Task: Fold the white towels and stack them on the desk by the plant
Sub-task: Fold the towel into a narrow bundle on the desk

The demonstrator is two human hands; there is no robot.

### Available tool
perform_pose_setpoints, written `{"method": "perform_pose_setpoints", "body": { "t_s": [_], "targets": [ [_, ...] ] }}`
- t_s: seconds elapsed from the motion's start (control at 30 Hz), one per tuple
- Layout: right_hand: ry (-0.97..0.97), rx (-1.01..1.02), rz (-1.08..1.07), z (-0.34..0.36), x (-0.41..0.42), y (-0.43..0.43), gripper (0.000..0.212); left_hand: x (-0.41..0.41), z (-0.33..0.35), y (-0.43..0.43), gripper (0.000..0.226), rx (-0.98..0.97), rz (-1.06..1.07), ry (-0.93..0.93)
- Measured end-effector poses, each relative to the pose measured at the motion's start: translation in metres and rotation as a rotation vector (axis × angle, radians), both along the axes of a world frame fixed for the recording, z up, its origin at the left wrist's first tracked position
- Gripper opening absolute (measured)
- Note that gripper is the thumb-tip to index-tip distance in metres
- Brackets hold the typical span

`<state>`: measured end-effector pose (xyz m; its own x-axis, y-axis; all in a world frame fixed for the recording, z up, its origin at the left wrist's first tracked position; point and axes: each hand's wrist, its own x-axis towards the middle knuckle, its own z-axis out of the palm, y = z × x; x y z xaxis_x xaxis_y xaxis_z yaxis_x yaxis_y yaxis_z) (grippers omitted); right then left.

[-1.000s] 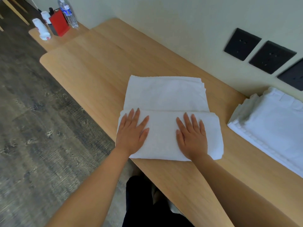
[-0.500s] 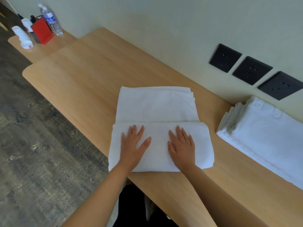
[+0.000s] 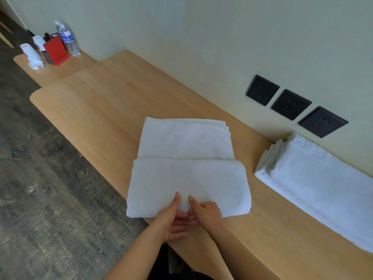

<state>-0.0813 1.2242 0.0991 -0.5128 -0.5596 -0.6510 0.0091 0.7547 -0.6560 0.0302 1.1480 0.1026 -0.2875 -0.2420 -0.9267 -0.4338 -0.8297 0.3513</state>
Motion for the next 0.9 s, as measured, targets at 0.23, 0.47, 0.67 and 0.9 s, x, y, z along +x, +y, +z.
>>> {"method": "perform_pose_setpoints", "body": {
  "t_s": [0.23, 0.47, 0.67, 0.9],
  "targets": [
    [0.110, 0.054, 0.107, 0.003, 0.006, 0.002, 0.049, 0.008, -0.006, -0.005, 0.091, -0.015, -0.117, -0.034],
    [-0.150, 0.061, -0.133, 0.014, 0.006, 0.005, 0.046, 0.015, -0.011, -0.012, 0.093, 0.055, -0.091, -0.020],
    [-0.298, 0.055, -0.373, 0.007, 0.029, 0.002, 0.039, 0.008, -0.004, -0.010, 0.093, 0.359, 0.294, 0.089],
    [-0.481, -0.082, -0.708, 0.000, 0.039, -0.014, 0.042, 0.003, -0.007, -0.007, 0.066, 0.276, 0.736, 0.204]
  ]
}}
